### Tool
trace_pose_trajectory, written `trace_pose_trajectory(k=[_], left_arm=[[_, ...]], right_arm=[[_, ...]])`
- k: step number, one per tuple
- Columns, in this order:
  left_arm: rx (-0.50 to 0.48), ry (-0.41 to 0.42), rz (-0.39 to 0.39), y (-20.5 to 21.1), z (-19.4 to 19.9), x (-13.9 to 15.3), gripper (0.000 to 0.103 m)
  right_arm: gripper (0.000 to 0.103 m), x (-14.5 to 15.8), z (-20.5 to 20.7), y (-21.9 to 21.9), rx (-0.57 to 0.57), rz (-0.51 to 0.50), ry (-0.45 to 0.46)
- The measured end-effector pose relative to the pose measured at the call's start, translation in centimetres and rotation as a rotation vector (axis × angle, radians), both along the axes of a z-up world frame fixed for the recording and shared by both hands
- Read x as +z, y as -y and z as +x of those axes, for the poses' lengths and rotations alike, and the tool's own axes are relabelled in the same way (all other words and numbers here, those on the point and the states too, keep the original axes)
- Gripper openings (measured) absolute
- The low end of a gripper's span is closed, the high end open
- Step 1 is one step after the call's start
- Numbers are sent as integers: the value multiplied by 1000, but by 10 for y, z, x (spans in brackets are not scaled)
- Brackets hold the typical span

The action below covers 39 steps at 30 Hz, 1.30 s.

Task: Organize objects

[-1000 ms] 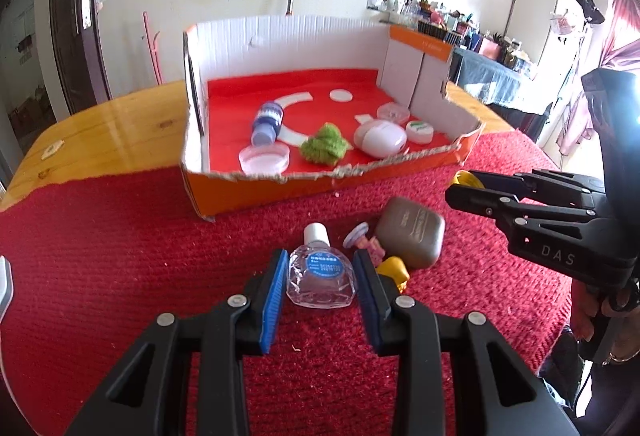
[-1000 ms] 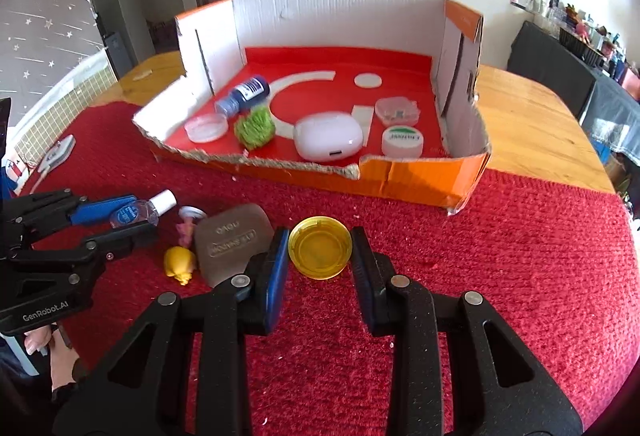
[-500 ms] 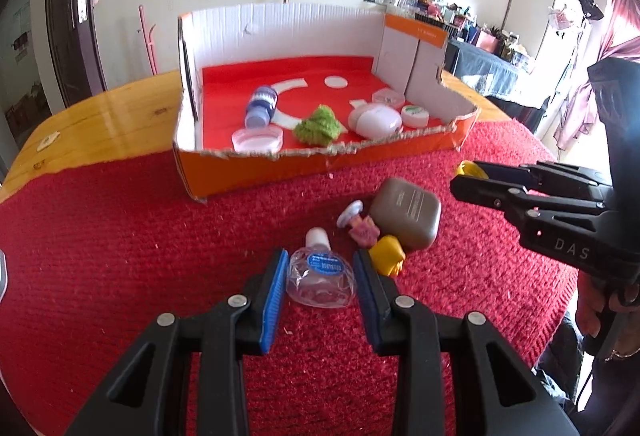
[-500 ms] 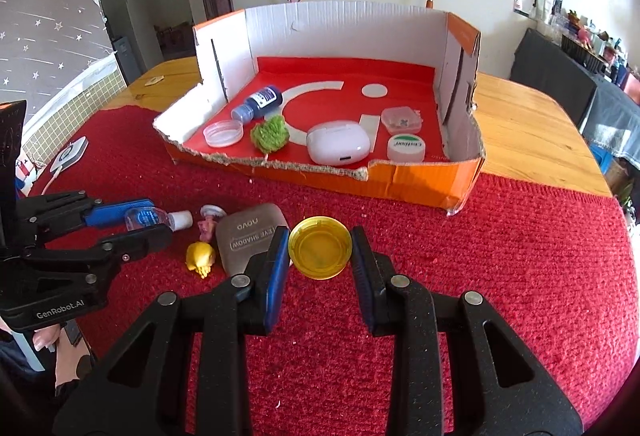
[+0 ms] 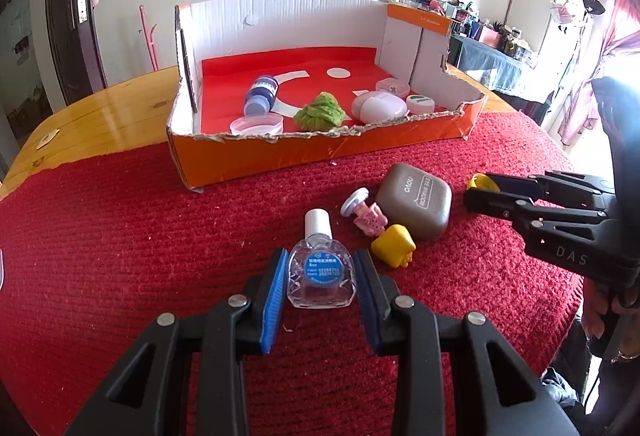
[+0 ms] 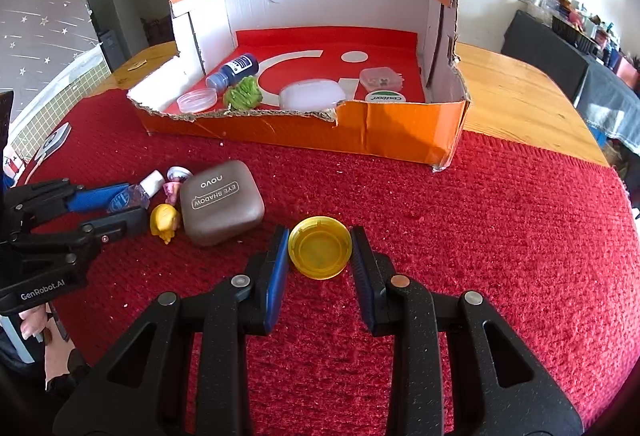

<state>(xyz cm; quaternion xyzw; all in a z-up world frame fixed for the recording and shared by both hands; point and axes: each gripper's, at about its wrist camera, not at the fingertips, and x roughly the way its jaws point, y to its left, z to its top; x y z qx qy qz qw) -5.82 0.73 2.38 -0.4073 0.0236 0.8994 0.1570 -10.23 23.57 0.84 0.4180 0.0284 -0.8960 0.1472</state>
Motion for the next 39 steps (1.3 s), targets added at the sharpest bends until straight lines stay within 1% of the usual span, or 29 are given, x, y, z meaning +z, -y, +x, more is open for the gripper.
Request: trace_pose_trajectory(k=[5, 13, 30, 34, 36, 39], left_arm=[[8, -20, 20, 3, 0, 6, 35], [2, -51, 22, 2, 2, 16, 35], [-6, -56, 32, -1, 6, 20, 35], [-21, -64, 62, -1, 9, 31, 35], [-29, -70, 72, -1, 7, 39, 35], [-37, -95, 68, -3, -2, 55, 35]], right_arm=[[29, 0, 1, -1, 4, -8, -4], [29, 7, 2, -2, 8, -17, -19], [29, 9, 2, 1, 20, -17, -19], [29, 14, 4, 2, 34, -25, -33], [29, 22, 6, 2, 50, -32, -54], [29, 37, 2, 3, 69, -48, -74]])
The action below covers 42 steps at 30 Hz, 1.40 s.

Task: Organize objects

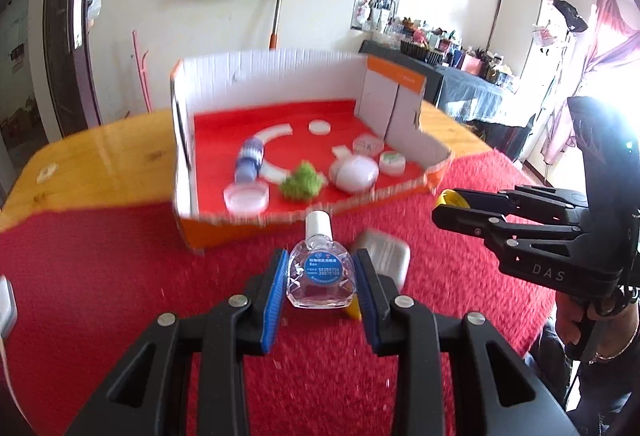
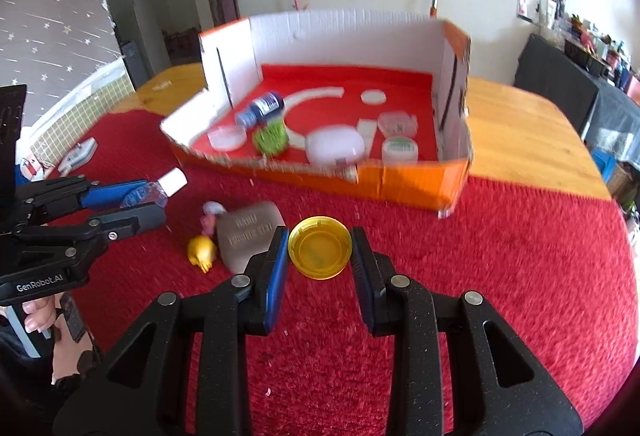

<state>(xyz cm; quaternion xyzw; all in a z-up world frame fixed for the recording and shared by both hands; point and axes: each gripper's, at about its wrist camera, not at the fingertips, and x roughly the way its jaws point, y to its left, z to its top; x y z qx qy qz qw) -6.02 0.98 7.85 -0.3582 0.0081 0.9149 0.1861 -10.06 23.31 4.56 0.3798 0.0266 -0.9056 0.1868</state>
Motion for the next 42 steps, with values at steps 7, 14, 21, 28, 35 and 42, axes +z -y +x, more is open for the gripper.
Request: trace_pose_trajectory(k=[7, 14, 21, 28, 35, 42], left_arm=[[-76, 12, 5, -13, -53, 24, 35], [-136, 88, -49, -29, -120, 21, 35], [-170, 170, -75, -32, -162, 6, 35], [-202, 196, -111, -34, -177, -7, 35], [-209, 210, -131, -36, -185, -15, 35], [-213, 219, -137, -38, -188, -19, 35]], right_arm=[[29, 30, -39, 13, 64, 43, -29], [29, 36, -99, 32, 159, 127, 8], [29, 16, -150, 34, 187, 162, 98], [29, 2, -172, 35, 233, 175, 164], [29, -5, -182, 40, 277, 190, 215], [29, -12, -189, 44, 301, 204, 254]])
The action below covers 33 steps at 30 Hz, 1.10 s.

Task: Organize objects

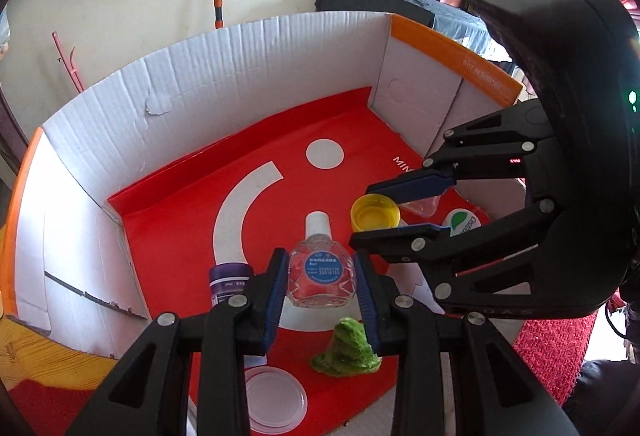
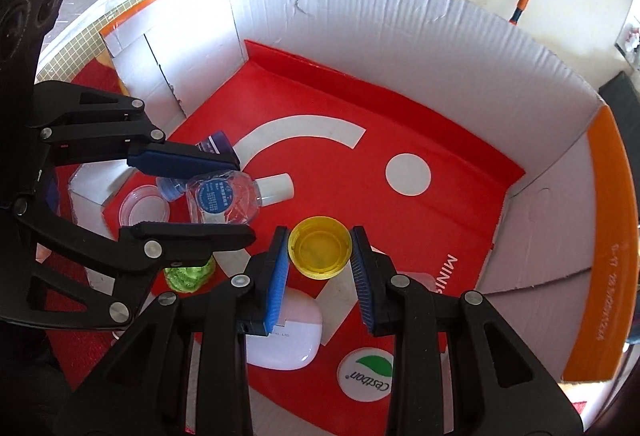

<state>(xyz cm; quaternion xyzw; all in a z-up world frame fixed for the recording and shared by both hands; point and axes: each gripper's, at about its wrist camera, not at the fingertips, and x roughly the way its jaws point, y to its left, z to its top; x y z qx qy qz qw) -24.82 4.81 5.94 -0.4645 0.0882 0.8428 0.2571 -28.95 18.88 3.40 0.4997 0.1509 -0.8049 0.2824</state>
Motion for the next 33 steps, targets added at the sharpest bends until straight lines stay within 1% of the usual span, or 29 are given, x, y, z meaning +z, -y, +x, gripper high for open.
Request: trace_pose_trajectory(k=[7, 15, 26, 32, 33], left_arm=[[6, 13, -1, -2, -4, -5, 35], [6, 33, -7, -5, -5, -13, 35], [13, 61, -26, -5, -4, -20, 35], [10, 70, -37, -5, -1, -23, 35], [10, 73, -39, -5, -1, -24, 35]], right_arm=[[29, -2, -2, 0, 10, 29, 15], [29, -1, -4, -6, 6, 22, 36], [29, -2, -3, -5, 18, 43, 46], [29, -3, -1, -14, 25, 55, 51], [29, 0, -9, -3, 26, 56, 49]])
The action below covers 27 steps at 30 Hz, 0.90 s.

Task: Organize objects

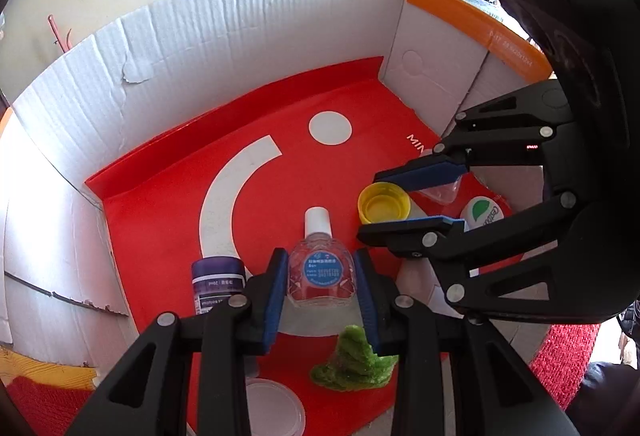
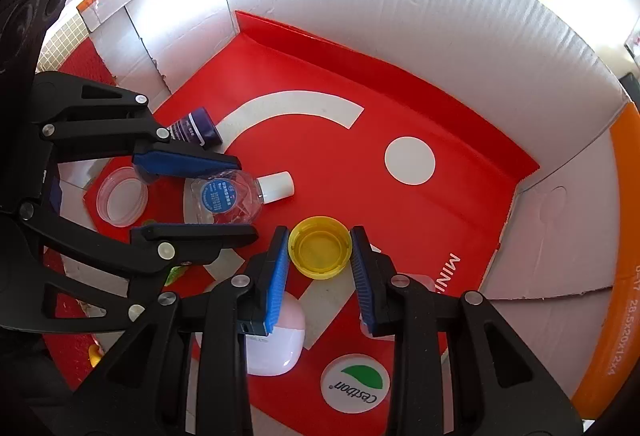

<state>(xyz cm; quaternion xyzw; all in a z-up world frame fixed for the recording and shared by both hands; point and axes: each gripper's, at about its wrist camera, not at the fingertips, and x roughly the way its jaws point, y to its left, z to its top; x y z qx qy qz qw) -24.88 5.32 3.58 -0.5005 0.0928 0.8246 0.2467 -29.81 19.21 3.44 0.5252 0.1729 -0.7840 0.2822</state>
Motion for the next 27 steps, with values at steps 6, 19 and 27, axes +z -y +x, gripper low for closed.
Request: trace_pose_trajectory(k=[6, 19, 27], left_arm=[[-1, 9, -14, 1, 6, 0, 35], [-5, 10, -18, -8, -8, 0, 35], [-7, 13, -13, -8, -9, 0, 35]], right_arm=[[29, -1, 3, 11, 1, 6, -3], [29, 3, 1, 12, -3, 5, -1], [29, 6, 2, 13, -2, 5, 1]])
